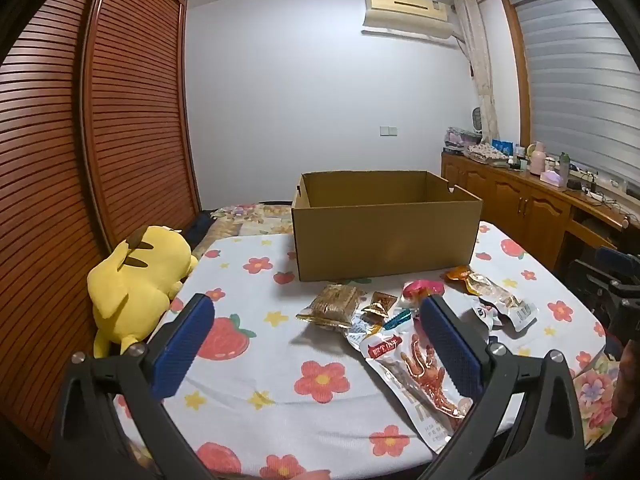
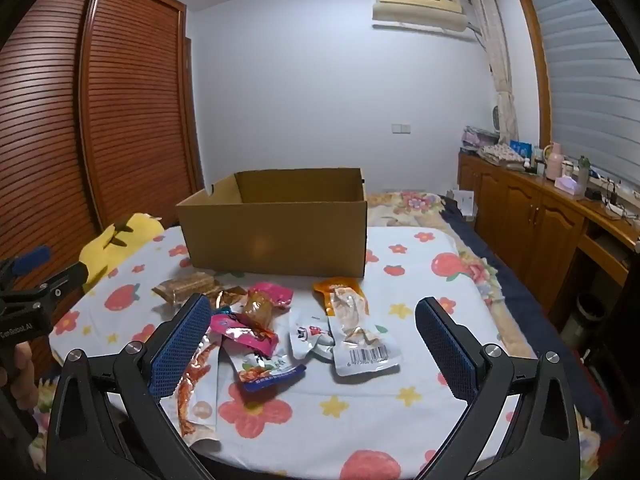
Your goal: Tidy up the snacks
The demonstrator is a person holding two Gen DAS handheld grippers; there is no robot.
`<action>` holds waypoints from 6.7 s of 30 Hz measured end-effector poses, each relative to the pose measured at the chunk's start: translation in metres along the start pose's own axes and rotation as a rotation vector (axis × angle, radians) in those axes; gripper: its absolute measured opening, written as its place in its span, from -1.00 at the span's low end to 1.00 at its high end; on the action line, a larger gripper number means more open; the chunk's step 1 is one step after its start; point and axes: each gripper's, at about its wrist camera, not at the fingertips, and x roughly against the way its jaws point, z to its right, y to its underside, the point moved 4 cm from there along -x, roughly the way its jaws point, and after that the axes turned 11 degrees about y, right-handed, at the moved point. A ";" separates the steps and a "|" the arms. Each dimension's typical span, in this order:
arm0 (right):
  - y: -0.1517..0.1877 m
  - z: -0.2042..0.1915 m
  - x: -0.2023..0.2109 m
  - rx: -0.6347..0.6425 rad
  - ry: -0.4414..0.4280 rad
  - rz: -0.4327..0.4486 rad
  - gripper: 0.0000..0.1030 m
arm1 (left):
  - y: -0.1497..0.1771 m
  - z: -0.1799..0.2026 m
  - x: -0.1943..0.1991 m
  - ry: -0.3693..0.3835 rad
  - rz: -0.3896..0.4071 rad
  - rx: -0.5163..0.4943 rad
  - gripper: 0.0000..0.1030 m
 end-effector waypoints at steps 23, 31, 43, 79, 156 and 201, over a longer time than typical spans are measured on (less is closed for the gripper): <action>0.003 -0.001 -0.001 -0.004 -0.004 -0.010 1.00 | 0.012 -0.003 -0.002 -0.002 -0.013 0.002 1.00; 0.004 -0.001 -0.002 -0.003 -0.006 -0.012 1.00 | 0.012 -0.003 0.001 -0.004 -0.017 0.009 1.00; 0.003 -0.001 -0.001 -0.004 -0.005 -0.013 1.00 | 0.011 -0.004 0.001 -0.004 -0.018 0.009 1.00; 0.003 -0.001 -0.001 -0.002 -0.006 -0.014 1.00 | 0.009 -0.002 0.002 0.002 -0.018 0.016 1.00; 0.029 0.015 -0.176 0.141 -0.234 -0.456 0.68 | 0.069 0.042 -0.142 0.346 -0.480 0.101 -0.13; -0.006 0.008 -0.127 0.137 -0.290 -0.337 -0.14 | -0.007 0.015 -0.089 0.429 -0.253 0.059 -0.65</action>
